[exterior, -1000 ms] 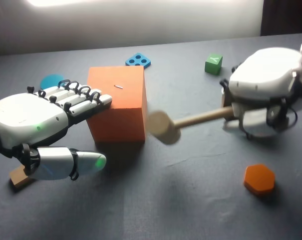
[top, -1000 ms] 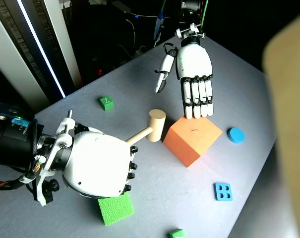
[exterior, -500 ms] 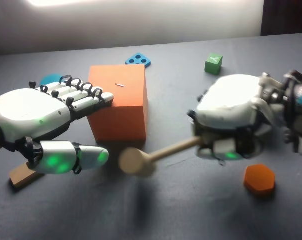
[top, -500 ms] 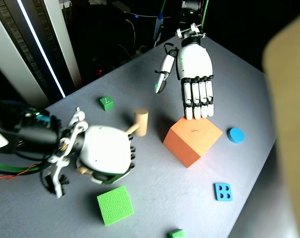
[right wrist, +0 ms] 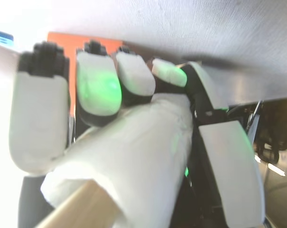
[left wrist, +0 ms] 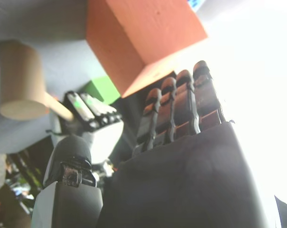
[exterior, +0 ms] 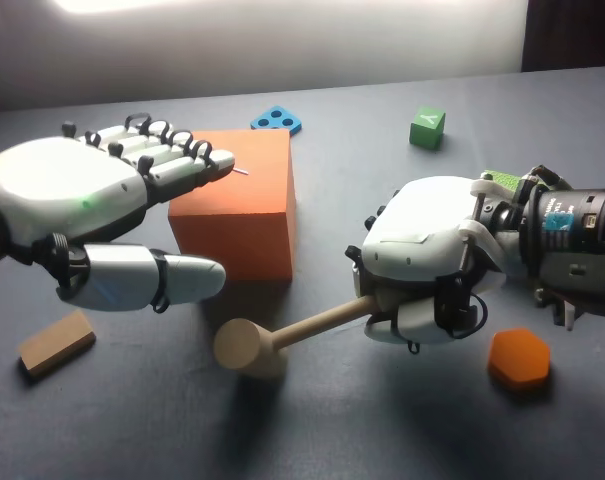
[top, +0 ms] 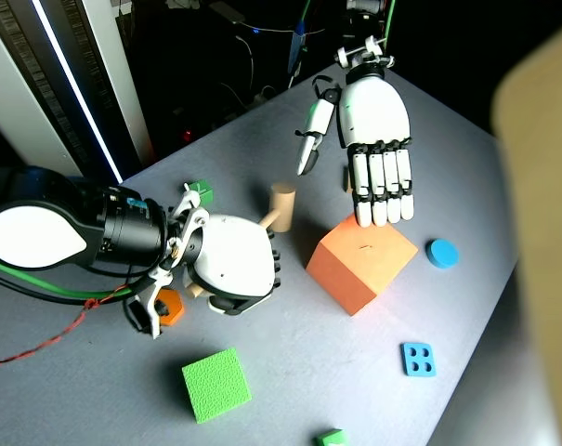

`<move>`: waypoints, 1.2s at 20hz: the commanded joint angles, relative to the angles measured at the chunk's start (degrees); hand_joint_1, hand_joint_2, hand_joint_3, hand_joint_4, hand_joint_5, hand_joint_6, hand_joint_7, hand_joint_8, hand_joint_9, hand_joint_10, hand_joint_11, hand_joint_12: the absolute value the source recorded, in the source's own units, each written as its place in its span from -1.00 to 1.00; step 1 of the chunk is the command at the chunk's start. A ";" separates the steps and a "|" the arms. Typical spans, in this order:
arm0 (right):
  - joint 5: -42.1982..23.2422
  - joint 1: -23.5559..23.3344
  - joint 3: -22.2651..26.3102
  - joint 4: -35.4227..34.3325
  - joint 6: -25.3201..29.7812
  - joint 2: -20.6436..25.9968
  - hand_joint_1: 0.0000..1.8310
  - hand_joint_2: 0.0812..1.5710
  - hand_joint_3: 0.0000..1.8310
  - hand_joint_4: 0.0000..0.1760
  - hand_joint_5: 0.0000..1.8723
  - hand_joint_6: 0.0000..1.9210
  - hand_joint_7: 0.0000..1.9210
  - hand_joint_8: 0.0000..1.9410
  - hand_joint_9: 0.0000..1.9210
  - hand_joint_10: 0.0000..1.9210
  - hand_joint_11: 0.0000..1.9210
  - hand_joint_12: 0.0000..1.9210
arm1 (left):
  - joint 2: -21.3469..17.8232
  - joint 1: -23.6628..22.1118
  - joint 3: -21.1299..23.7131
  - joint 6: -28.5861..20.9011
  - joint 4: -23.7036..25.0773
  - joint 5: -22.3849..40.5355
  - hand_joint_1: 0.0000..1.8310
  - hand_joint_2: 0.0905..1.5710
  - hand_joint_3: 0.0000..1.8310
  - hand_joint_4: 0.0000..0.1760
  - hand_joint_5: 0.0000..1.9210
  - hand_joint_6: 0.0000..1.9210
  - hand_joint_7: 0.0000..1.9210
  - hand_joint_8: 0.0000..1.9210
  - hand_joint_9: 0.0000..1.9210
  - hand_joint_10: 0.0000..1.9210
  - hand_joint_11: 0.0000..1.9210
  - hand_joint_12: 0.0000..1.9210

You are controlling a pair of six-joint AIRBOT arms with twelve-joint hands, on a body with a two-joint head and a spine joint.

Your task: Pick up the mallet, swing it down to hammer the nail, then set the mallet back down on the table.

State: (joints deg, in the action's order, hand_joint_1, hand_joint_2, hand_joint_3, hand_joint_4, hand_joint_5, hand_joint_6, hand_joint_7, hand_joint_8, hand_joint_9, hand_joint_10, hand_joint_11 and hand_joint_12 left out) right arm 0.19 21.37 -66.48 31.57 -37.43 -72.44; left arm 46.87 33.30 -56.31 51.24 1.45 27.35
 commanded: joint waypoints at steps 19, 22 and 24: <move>-7.00 -1.19 -2.36 0.26 -0.08 -0.80 -0.84 0.77 -1.00 -1.00 -0.38 0.45 -0.36 0.71 -0.37 0.84 -0.39 0.89 | -6.55 -11.44 1.79 -24.32 29.99 1.68 -1.00 0.55 -1.00 -1.00 -0.98 -1.00 -0.97 -1.00 -1.00 -1.00 -1.00 -1.00; -7.38 -1.76 -2.26 0.26 0.14 -0.30 -0.76 0.72 -1.00 -1.00 -0.32 0.09 -0.34 0.42 -0.36 0.52 -0.42 0.63 | -6.55 -11.86 1.99 -24.52 29.99 1.73 -1.00 0.55 -1.00 -1.00 -0.99 -1.00 -0.97 -1.00 -0.99 -1.00 -1.00 -1.00; -8.22 -2.98 -1.06 0.26 0.50 1.35 -0.71 0.67 -1.00 -1.00 -0.28 -0.16 -0.28 0.15 -0.33 0.26 -0.42 0.47 | -6.55 -11.93 2.03 -24.73 29.98 1.73 -1.00 0.55 -1.00 -1.00 -0.98 -1.00 -0.96 -1.00 -0.98 -0.99 -1.00 -1.00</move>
State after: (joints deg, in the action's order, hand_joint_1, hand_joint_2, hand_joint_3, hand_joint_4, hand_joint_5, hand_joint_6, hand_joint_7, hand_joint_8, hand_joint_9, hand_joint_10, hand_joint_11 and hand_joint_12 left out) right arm -1.98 19.11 -67.55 31.99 -37.28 -71.35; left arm 40.84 22.17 -54.33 26.83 32.69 23.68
